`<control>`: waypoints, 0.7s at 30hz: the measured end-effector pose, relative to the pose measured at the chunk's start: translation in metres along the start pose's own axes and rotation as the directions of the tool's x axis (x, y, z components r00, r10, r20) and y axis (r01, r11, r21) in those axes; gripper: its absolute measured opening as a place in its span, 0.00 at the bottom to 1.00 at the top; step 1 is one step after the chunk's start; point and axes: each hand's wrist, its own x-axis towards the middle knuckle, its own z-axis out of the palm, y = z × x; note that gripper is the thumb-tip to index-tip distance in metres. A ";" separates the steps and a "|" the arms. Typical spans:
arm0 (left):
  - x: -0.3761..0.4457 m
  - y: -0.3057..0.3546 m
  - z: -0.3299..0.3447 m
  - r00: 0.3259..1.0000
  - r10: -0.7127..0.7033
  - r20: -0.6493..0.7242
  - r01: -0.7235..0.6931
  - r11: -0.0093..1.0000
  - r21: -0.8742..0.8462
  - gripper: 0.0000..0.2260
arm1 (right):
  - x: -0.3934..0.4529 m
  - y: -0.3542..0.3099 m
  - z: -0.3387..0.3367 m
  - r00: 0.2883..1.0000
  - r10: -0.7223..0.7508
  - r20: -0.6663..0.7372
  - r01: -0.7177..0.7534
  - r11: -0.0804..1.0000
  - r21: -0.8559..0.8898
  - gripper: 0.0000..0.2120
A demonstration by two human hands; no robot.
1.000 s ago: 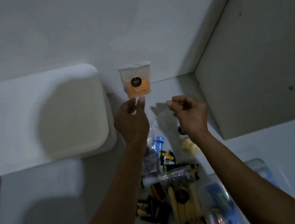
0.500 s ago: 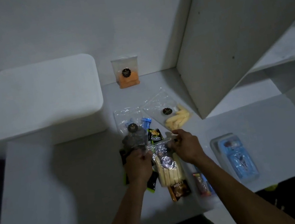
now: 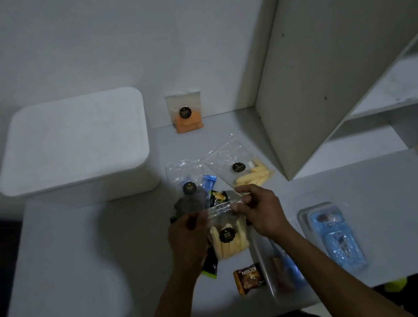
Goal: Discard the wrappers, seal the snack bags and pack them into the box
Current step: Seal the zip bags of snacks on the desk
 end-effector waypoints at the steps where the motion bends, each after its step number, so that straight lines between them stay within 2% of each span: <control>1: -0.001 0.007 -0.006 0.999 0.037 -0.006 -0.038 0.999 -0.016 0.05 | 0.002 -0.009 -0.004 0.999 -0.021 0.028 0.020 1.000 0.015 0.16; 3: -0.003 0.024 -0.018 0.995 0.098 -0.020 -0.099 0.995 -0.011 0.07 | 0.005 -0.032 -0.013 0.992 -0.076 0.100 0.074 0.997 0.016 0.16; 6: -0.004 0.058 -0.030 0.984 0.178 -0.007 -0.178 0.982 -0.057 0.08 | 0.013 -0.076 -0.023 0.960 -0.191 0.204 0.211 0.974 -0.078 0.16; 9: -0.003 0.089 -0.040 0.930 0.368 -0.008 -0.367 0.930 0.016 0.05 | 0.018 -0.125 -0.028 0.901 -0.326 0.286 0.394 0.891 -0.225 0.12; 10: -0.003 0.097 -0.043 0.911 0.413 -0.006 -0.413 0.911 -0.006 0.05 | 0.020 -0.138 -0.028 0.882 -0.360 0.305 0.440 0.861 -0.255 0.10; 13: -0.003 0.119 -0.051 0.880 0.476 -0.007 -0.474 0.875 -0.095 0.05 | 0.023 -0.169 -0.030 0.858 -0.413 0.306 0.503 0.796 -0.337 0.06; 21: -0.012 0.153 -0.062 0.838 0.539 -0.084 -0.543 0.839 -0.028 0.05 | 0.017 -0.207 -0.036 0.801 -0.541 0.255 0.596 0.687 -0.416 0.07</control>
